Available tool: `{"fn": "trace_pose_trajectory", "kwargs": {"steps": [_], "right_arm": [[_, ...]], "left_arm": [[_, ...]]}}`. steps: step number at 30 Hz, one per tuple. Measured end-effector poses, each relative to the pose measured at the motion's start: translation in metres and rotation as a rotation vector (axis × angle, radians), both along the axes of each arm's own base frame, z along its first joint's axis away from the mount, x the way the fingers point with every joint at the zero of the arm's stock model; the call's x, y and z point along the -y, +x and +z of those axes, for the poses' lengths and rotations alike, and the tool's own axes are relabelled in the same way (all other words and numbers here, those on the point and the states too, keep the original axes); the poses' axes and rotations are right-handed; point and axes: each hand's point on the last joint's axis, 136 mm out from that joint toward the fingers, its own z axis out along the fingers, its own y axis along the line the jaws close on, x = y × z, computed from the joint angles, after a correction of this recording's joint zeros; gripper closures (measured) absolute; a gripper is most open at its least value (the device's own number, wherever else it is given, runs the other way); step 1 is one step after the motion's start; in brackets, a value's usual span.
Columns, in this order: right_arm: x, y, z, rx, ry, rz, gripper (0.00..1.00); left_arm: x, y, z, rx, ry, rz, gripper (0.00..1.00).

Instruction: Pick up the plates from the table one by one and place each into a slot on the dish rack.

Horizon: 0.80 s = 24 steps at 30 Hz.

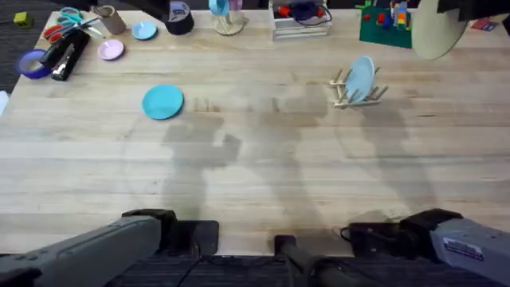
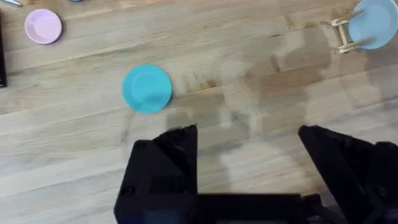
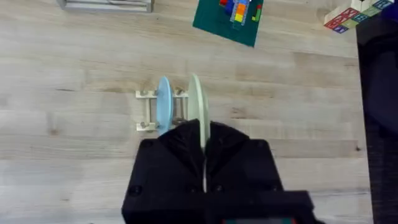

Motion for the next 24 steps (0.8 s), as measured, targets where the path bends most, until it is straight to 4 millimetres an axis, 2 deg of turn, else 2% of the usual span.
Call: {"fn": "trace_pose_trajectory", "kwargs": {"steps": [24], "right_arm": [[0.007,0.004,-0.017,-0.073,0.038,-0.005,0.972]], "left_arm": [[0.000,0.000,0.000,0.000,0.000,0.000,0.008]]}}
